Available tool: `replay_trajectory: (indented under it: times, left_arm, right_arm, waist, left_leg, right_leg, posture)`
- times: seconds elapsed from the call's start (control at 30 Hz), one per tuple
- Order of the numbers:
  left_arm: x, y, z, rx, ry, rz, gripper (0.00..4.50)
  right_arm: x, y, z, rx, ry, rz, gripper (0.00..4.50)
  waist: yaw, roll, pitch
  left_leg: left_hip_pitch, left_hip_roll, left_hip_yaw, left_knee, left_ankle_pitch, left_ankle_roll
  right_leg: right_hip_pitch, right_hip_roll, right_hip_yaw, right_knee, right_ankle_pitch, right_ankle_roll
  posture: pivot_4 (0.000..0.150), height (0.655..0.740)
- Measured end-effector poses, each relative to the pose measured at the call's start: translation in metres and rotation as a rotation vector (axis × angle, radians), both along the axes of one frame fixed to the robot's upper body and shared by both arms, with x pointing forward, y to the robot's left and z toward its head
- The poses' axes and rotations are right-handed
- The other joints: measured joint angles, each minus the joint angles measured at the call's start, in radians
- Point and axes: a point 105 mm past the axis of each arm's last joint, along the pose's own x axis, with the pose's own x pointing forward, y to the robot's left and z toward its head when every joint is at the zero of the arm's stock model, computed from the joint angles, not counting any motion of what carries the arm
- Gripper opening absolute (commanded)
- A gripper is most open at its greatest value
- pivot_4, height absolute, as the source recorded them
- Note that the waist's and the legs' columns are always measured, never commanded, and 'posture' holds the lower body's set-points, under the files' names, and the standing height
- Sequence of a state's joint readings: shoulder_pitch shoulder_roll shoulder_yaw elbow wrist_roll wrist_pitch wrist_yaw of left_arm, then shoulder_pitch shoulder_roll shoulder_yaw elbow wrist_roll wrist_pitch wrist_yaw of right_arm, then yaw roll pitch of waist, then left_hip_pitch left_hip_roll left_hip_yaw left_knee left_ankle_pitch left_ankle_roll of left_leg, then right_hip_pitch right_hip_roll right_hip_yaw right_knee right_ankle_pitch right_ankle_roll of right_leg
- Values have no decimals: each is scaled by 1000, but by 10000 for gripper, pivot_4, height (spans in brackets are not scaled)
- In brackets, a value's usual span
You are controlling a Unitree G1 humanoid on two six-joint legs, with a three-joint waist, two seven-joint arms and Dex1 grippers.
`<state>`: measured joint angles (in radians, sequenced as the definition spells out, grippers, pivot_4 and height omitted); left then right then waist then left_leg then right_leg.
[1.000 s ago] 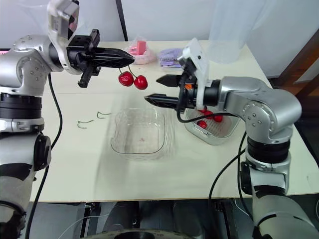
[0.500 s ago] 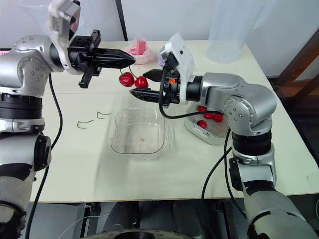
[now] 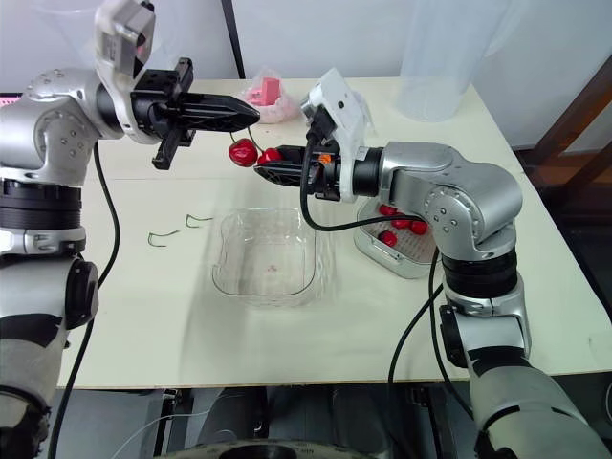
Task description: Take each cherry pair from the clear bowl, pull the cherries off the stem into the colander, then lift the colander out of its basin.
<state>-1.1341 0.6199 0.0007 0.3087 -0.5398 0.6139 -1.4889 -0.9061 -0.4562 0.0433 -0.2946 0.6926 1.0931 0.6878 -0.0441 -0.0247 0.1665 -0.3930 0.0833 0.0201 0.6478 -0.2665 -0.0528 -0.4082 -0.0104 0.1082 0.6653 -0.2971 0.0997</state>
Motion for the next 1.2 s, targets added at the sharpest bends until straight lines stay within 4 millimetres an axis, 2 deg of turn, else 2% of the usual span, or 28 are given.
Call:
replay_trajectory:
  times: [0.17,0.3,0.5,0.63,0.8,1.07,1.2]
  left_arm:
    - [1,0,0,0,7,8,0]
    - [0,-3,-4,21,17,0,0]
    - [-2,3,5,-10,-16,25,0]
    - [-4,1,6,-15,-21,19,0]
    - [-3,1,2,-24,-7,20,0]
    - [-5,-1,-4,-21,-8,15,0]
    - [-6,-2,-7,-18,-3,12,0]
  right_arm:
    - [-4,-4,-2,-27,-22,-8,6628]
    - [-5,-12,-10,-34,-16,-25,6628]
    - [-2,-52,-51,-85,129,-154,6628]
    - [-7,-67,-46,-90,101,-199,6628]
    - [-5,-108,-32,-141,33,-338,6628]
    - [5,-174,-72,-314,106,-542,6628]
    - [7,-183,-92,-371,137,-557,25704]
  waist:
    - [0,0,0]
    - [1,0,0]
    - [2,0,0]
    - [0,0,0]
    - [4,0,0]
    - [0,0,0]
    - [0,0,0]
  left_leg:
    - [0,0,0,0,0,0]
    - [-1,0,0,0,0,0]
    - [-1,0,0,0,0,0]
    - [-1,0,0,-1,0,0]
    - [-1,0,0,0,0,0]
    - [0,0,0,0,-1,1]
    - [0,0,0,0,-1,1]
  right_leg:
    - [0,0,0,0,0,0]
    - [0,0,0,-1,0,0]
    - [-1,0,0,-1,0,0]
    - [-1,0,0,-1,0,0]
    - [0,0,0,-2,0,0]
    - [0,0,1,-2,-1,1]
    - [0,0,1,-2,-1,1]
  posture:
    - [1500,7367]
    - [1500,7367]
    - [1500,7367]
    - [1500,7367]
    - [1500,7367]
    - [1500,7367]
    - [1500,7367]
